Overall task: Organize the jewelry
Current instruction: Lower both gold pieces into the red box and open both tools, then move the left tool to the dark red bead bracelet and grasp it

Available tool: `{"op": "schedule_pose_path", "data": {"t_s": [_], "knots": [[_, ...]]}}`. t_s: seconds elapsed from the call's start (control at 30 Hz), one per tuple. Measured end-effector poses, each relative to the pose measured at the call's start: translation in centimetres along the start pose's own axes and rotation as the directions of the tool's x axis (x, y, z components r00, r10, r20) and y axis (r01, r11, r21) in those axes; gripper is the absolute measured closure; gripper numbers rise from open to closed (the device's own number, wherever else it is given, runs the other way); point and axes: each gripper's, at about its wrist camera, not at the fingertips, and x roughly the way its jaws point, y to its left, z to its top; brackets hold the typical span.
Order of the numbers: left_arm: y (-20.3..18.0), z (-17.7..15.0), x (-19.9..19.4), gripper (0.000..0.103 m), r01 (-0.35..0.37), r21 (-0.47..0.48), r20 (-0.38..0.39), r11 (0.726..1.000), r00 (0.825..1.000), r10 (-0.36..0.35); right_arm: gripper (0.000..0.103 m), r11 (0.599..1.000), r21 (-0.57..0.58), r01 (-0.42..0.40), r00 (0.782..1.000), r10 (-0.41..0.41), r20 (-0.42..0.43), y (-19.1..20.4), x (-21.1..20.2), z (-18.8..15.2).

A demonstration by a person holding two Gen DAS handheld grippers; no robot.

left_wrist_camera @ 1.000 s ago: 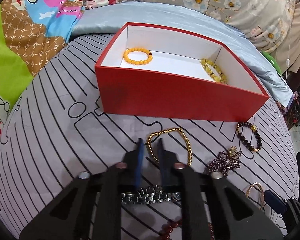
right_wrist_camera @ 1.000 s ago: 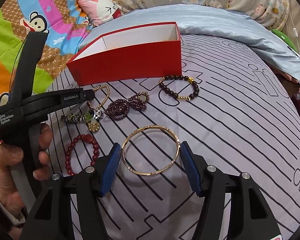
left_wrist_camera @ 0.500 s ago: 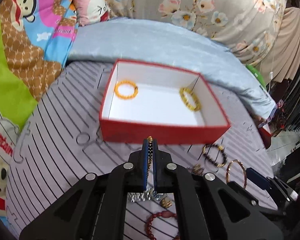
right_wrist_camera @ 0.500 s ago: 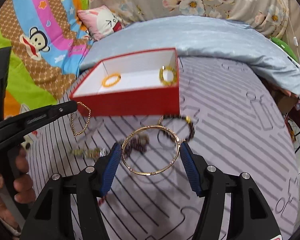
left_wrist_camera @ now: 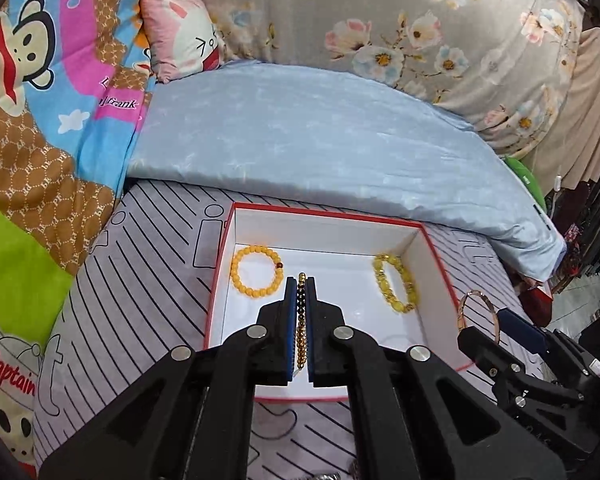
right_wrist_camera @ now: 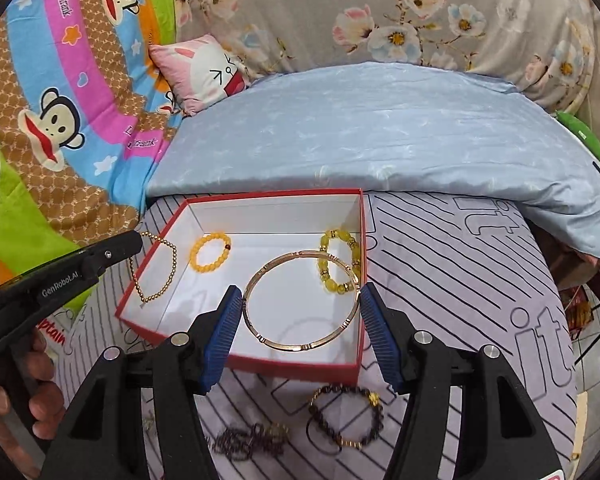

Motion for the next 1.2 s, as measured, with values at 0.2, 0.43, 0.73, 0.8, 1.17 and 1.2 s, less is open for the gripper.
{"op": "schedule_pose_path", "data": {"t_s": [0.2, 0.43, 0.73, 0.8, 1.17, 1.2], "knots": [[0.5, 0.1, 2.9, 0.100, -0.026, -0.001, -0.030, 1.000, 0.999, 0.026, 0.044, 1.000, 0.009, 0.002, 0.999, -0.001, -0.039, 0.0, 3.4, 0.7], [0.7, 0.1, 4.2, 0.099, -0.028, 0.005, -0.047, 1.000, 0.999, 0.028, 0.044, 1.000, -0.003, 0.008, 0.999, -0.008, -0.053, 0.3, 4.9, 1.0], [1.3, 0.0, 3.1, 0.055, -0.058, -0.012, -0.005, 0.998, 0.998, 0.058, 0.040, 1.000, -0.002, 0.024, 0.999, -0.024, -0.046, -0.1, 4.4, 0.8], [1.6, 0.0, 2.4, 0.055, -0.057, -0.020, 0.001, 0.998, 0.998, 0.057, 0.039, 1.000, 0.005, 0.024, 0.999, -0.024, -0.034, -0.4, 3.5, 0.7], [2.9, -2.9, -3.0, 0.054, -0.073, -0.040, 0.029, 0.997, 0.997, 0.074, 0.039, 0.999, 0.027, 0.024, 0.999, -0.023, -0.026, -1.0, -2.0, -3.7], [2.9, -3.4, -3.4, 0.054, -0.074, -0.036, 0.027, 0.997, 0.997, 0.075, 0.039, 0.999, 0.024, 0.026, 0.999, -0.026, -0.027, -0.9, -2.5, -4.3]]}}
